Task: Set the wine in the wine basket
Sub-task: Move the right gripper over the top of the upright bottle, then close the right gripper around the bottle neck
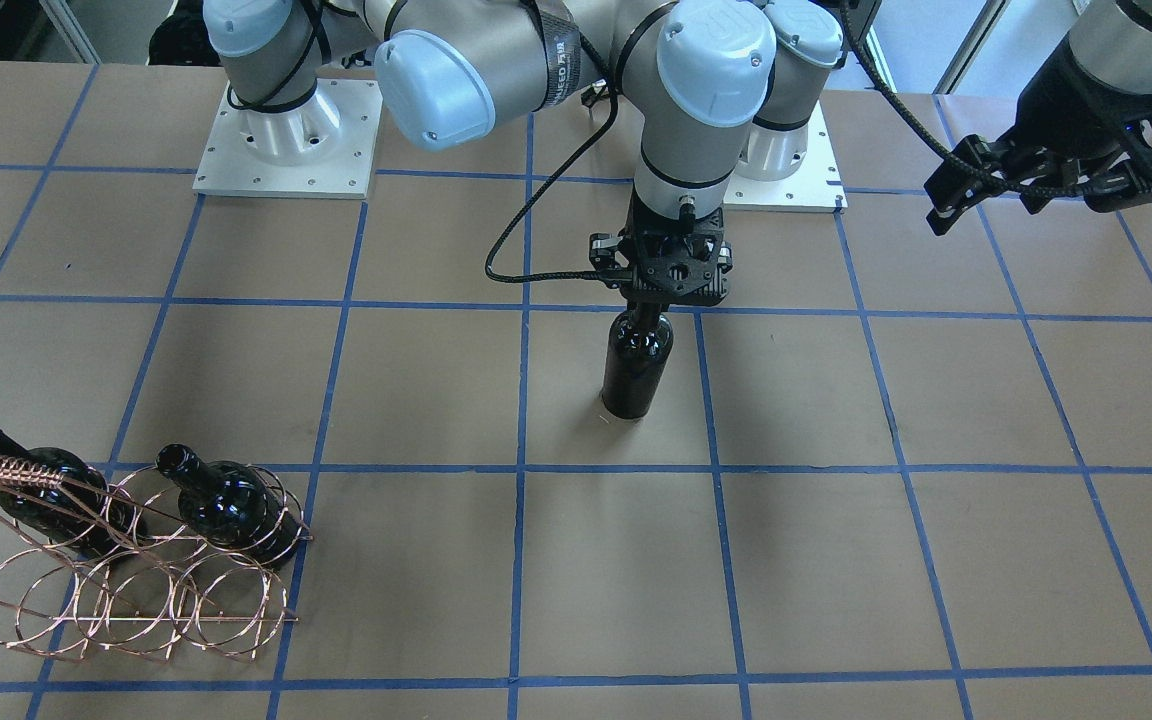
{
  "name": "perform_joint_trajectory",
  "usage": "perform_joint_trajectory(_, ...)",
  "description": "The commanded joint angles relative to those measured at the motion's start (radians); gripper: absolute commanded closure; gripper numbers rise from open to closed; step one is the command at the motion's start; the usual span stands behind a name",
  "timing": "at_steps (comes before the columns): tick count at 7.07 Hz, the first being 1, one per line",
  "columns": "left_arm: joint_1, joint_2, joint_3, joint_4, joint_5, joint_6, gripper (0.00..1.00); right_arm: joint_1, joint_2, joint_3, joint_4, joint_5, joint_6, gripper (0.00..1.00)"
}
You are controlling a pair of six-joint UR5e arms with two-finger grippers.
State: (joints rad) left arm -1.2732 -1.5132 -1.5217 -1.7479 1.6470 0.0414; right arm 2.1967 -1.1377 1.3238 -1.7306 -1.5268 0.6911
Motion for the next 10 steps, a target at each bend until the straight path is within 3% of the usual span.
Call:
perform_joint_trajectory(1,0.002,-0.001,0.0,0.001,0.001,0.0,0.0,0.0,0.0,0.0,-0.044,-0.01,0.03,0.78)
perform_joint_trajectory(10,0.002,0.001,-0.002,0.001,0.001,0.0,0.0,-0.009,-0.033,0.002,-0.032,-0.059,0.036,0.79)
